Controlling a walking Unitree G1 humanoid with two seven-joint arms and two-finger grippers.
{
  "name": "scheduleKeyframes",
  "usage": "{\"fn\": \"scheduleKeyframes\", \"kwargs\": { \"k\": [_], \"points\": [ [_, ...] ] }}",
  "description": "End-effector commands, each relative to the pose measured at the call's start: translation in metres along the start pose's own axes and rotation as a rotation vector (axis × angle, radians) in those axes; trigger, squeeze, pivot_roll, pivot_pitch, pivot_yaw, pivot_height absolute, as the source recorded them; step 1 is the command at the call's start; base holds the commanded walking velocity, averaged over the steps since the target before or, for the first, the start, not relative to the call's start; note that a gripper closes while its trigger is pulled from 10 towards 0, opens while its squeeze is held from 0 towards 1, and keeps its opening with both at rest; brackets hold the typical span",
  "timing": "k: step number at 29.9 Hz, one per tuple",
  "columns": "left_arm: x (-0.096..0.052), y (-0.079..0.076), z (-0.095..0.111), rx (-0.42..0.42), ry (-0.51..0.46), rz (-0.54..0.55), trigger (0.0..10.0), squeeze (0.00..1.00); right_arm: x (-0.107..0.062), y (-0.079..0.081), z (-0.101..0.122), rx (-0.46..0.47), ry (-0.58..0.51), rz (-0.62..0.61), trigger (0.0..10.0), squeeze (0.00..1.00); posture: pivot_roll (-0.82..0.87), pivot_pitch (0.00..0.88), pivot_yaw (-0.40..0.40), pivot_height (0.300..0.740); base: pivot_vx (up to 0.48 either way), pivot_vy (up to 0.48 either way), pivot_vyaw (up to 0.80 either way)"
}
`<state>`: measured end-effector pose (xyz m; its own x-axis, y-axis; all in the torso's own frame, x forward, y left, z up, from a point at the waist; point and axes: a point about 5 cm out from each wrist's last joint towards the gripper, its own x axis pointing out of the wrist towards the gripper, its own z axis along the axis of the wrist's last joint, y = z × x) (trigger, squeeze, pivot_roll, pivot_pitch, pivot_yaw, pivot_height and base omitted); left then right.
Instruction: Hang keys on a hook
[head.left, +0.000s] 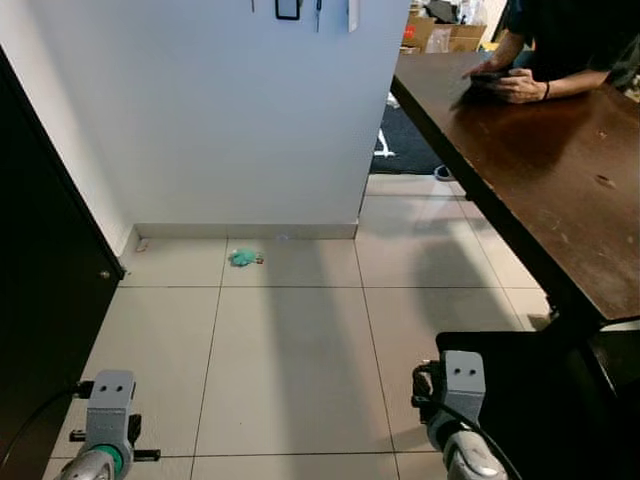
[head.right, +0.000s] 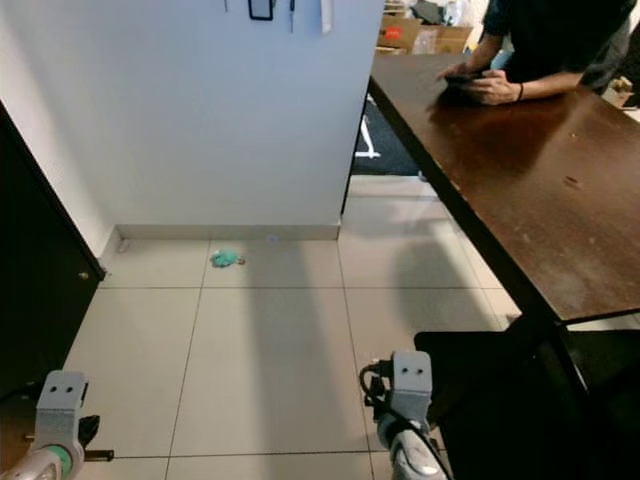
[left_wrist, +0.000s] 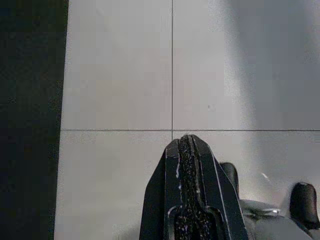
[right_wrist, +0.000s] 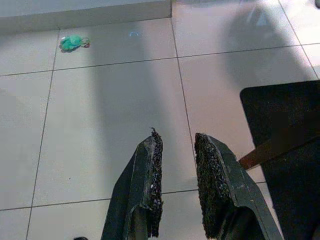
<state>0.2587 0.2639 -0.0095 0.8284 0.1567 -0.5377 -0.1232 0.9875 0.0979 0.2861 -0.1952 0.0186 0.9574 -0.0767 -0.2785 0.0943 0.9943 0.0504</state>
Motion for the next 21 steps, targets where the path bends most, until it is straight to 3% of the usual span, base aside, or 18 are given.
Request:
{"fn": "scheduleKeyframes", "kwargs": {
  "k": [1,8,10,21],
  "points": [
    [-0.003,0.002,-0.009,-0.003,0.023,0.014,10.0,0.0,-0.002,-0.004,-0.006,0.013,0.034,-0.014,10.0,0.0,0.07,0.112,0.082,0.74,0.0,0.0,0.0],
    [-0.001,0.001,-0.004,0.015,0.007,0.033,10.0,0.0,0.0,-0.002,-0.004,-0.012,0.027,0.0,10.0,0.0,0.08,0.114,0.082,0.74,0.0,0.0,0.0],
    [0.001,0.001,0.001,-0.003,0.015,0.025,10.0,0.0,0.002,-0.004,-0.004,0.024,0.033,-0.024,10.0,0.0,0.07,0.117,0.083,0.74,0.0,0.0,0.0],
    [0.001,0.007,0.004,-0.025,0.017,0.046,10.0,0.0,0.003,0.0,-0.003,0.037,0.031,-0.025,10.0,0.0,0.07,0.114,0.095,0.74,0.0,0.0,0.0]
  ]
}}
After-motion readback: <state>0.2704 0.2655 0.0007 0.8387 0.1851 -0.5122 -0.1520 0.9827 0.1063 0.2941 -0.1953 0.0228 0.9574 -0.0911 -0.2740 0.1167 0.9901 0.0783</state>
